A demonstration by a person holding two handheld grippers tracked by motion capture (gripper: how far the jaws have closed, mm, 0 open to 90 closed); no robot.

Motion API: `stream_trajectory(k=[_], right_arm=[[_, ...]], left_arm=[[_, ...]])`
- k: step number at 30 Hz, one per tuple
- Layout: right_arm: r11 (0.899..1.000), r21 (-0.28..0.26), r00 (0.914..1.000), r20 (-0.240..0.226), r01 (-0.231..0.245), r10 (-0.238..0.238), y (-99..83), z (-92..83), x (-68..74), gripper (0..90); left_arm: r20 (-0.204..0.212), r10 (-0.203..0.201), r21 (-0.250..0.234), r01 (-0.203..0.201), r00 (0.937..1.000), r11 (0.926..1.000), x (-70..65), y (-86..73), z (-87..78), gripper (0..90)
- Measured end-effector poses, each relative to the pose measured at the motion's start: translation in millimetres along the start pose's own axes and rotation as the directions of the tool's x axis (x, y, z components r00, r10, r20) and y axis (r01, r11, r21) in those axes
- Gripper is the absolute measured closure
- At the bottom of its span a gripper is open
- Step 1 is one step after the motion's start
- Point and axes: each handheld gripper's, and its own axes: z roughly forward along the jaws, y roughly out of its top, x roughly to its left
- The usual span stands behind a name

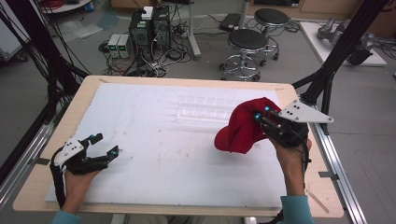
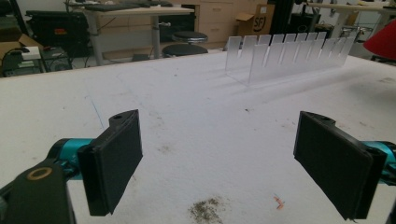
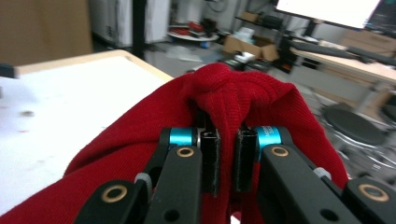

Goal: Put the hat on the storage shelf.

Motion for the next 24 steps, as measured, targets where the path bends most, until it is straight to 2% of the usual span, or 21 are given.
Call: stream_trajectory(k=[1, 2, 3, 4, 5, 7, 8, 9, 10, 11, 12, 13, 14, 15, 16, 17, 20, 21, 22, 23, 24], right_arm=[[1.0, -0.007, 0.9993, -0.036, -0.01, 0.009, 1.7, 1.5, 2.2, 84.4], [1.0, -0.007, 0.9993, -0.036, -0.01, 0.009, 1.7, 1.5, 2.2, 84.4], [1.0, -0.009, 0.9972, -0.074, -0.01, 0.01, 2.1, 4.1, 4.6, 84.5], [1.0, -0.009, 0.9972, -0.074, -0.01, 0.01, 2.1, 4.1, 4.6, 84.5], [1.0, -0.013, 0.9938, -0.111, -0.004, 0.002, 2.2, 8.1, 7.0, 84.4], [1.0, -0.021, 0.989, -0.147, 0.003, -0.006, 2.1, 12.9, 10.0, 84.4], [1.0, -0.021, 0.989, -0.147, 0.003, -0.006, 2.1, 12.9, 10.0, 84.4], [1.0, -0.018, 0.9831, -0.183, 0.007, -0.01, 1.4, 18.5, 13.9, 84.2], [1.0, -0.018, 0.9831, -0.183, 0.007, -0.01, 1.4, 18.5, 13.9, 84.2], [1.0, -0.015, 0.9761, -0.217, 0.006, -0.009, 0.7, 25.5, 18.0, 84.1], [1.0, -0.015, 0.9761, -0.217, 0.006, -0.009, 0.7, 25.5, 18.0, 84.1], [1.0, -0.004, 0.9696, -0.244, 0.014, -0.014, 0.3, 33.2, 23.4, 84.1], [1.0, -0.004, 0.9696, -0.244, 0.014, -0.014, 0.3, 33.2, 23.4, 84.1], [0.999, 0.0, 0.9622, -0.271, 0.032, -0.031, 0.2, 41.0, 29.0, 84.1], [0.999, 0.0, 0.9622, -0.271, 0.032, -0.031, 0.2, 41.0, 29.0, 84.1], [0.999, 0.009, 0.9527, -0.301, 0.043, -0.038, 0.4, 48.7, 35.6, 83.9], [0.999, 0.01, 0.9472, -0.318, 0.047, -0.042, 1.0, 54.5, 40.2, 83.8], [0.998, 0.015, 0.9398, -0.338, 0.061, -0.052, 1.8, 61.0, 44.7, 83.8], [0.998, 0.015, 0.9398, -0.338, 0.061, -0.052, 1.8, 61.0, 44.7, 83.8], [0.998, 0.022, 0.9328, -0.356, 0.067, -0.055, 2.9, 66.5, 49.9, 83.8], [0.998, 0.022, 0.9328, -0.356, 0.067, -0.055, 2.9, 66.5, 49.9, 83.8]], left_arm=[[0.006, -0.003, 0.002, 0.003, 1.0, 1.0, 0.4, 1.3, -0.5, 15.7], [0.008, -0.003, 0.002, 0.003, 1.0, 1.0, 0.6, 1.9, -0.6, 15.7], [0.02, -0.011, 0.001, 0.011, 0.9997, 0.9999, 0.9, 4.4, -0.8, 15.7], [0.02, -0.011, 0.001, 0.011, 0.9997, 0.9999, 0.9, 4.4, -0.8, 15.7], [0.029, -0.008, 0.006, 0.008, 0.9996, 1.0, 1.1, 6.2, -0.9, 15.7], [0.05, -0.006, 0.015, 0.005, 0.9987, 0.9999, 1.4, 11.6, -1.0, 15.8], [0.05, -0.006, 0.015, 0.005, 0.9987, 0.9999, 1.4, 11.6, -1.0, 15.8], [0.065, 0.003, 0.025, -0.004, 0.9979, 0.9997, 1.4, 16.6, -1.2, 15.8], [0.065, 0.003, 0.025, -0.004, 0.9979, 0.9997, 1.4, 16.6, -1.2, 15.8], [0.075, 0.0, 0.03, -0.002, 0.9972, 0.9996, 1.3, 19.9, -1.5, 15.8], [0.081, 0.003, 0.033, -0.005, 0.9967, 0.9994, 1.6, 22.0, -1.7, 15.8], [0.093, -0.001, 0.038, -0.002, 0.9956, 0.9993, 1.5, 25.7, -2.0, 15.8], [0.099, -0.003, 0.037, -0.001, 0.9951, 0.9993, 1.4, 27.7, -2.3, 15.8], [0.111, -0.011, 0.037, 0.007, 0.9938, 0.9993, 1.4, 31.1, -2.7, 15.8], [0.12, -0.014, 0.038, 0.01, 0.9927, 0.9992, 1.5, 33.3, -3.0, 15.8], [0.135, -0.018, 0.038, 0.013, 0.9907, 0.9992, 1.7, 37.5, -3.3, 15.8], [0.152, -0.021, 0.042, 0.015, 0.9882, 0.999, 3.3, 44.6, -3.4, 15.9], [0.158, -0.029, 0.047, 0.022, 0.987, 0.9986, 4.0, 47.2, -3.1, 15.8], [0.166, -0.034, 0.052, 0.026, 0.9856, 0.9983, 4.3, 49.3, -2.7, 15.8], [0.182, -0.038, 0.061, 0.027, 0.9825, 0.9978, 4.3, 53.0, -1.8, 15.8], [0.193, -0.036, 0.065, 0.024, 0.9806, 0.9976, 4.1, 55.2, -1.0, 15.8]])
